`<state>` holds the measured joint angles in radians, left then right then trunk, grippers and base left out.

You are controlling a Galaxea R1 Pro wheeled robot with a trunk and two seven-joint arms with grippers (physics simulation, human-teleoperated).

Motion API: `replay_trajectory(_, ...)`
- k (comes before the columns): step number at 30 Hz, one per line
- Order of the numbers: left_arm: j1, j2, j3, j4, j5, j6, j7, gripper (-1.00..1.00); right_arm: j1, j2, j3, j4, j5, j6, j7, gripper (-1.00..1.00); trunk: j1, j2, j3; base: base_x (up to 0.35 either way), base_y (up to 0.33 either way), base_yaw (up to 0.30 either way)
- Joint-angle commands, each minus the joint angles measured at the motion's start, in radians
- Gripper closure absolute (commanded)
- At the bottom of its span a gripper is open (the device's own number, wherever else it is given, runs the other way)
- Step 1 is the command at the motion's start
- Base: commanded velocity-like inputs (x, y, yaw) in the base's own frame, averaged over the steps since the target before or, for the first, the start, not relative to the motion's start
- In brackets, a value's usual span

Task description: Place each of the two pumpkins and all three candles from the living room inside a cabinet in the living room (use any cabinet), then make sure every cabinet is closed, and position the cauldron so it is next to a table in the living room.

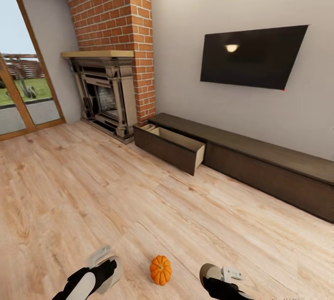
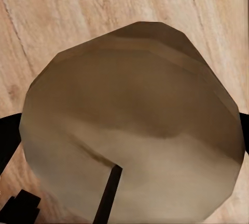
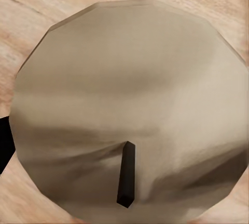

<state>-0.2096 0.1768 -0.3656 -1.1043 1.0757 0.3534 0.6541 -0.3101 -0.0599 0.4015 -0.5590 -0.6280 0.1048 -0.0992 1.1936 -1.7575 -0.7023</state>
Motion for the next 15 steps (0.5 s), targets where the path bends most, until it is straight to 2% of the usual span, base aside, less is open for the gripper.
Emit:
replay_trajectory(1, -0.001, 0.001, -0.003, -0.002, 0.003, 0.003, 0.005, 1.00, -0.001, -0.001, 0.008, -0.003, -0.010, 0.003, -0.010, 1.00, 0.000, -0.001, -0.001, 0.088, 0.248, -0.259)
replay_trajectory(10, -0.001, 0.001, -0.003, -0.002, 0.004, -0.010, 0.005, 1.00, -0.001, -0.001, 0.008, -0.002, -0.010, 0.003, -0.010, 1.00, 0.000, -0.001, -0.001, 0.120, 0.258, -0.259)
replay_trajectory(15, -0.001, 0.001, -0.003, -0.002, 0.004, -0.011, 0.005, 1.00, -0.001, -0.001, 0.008, -0.002, -0.010, 0.003, -0.010, 1.00, 0.000, -0.001, -0.001, 0.142, 0.184, -0.259)
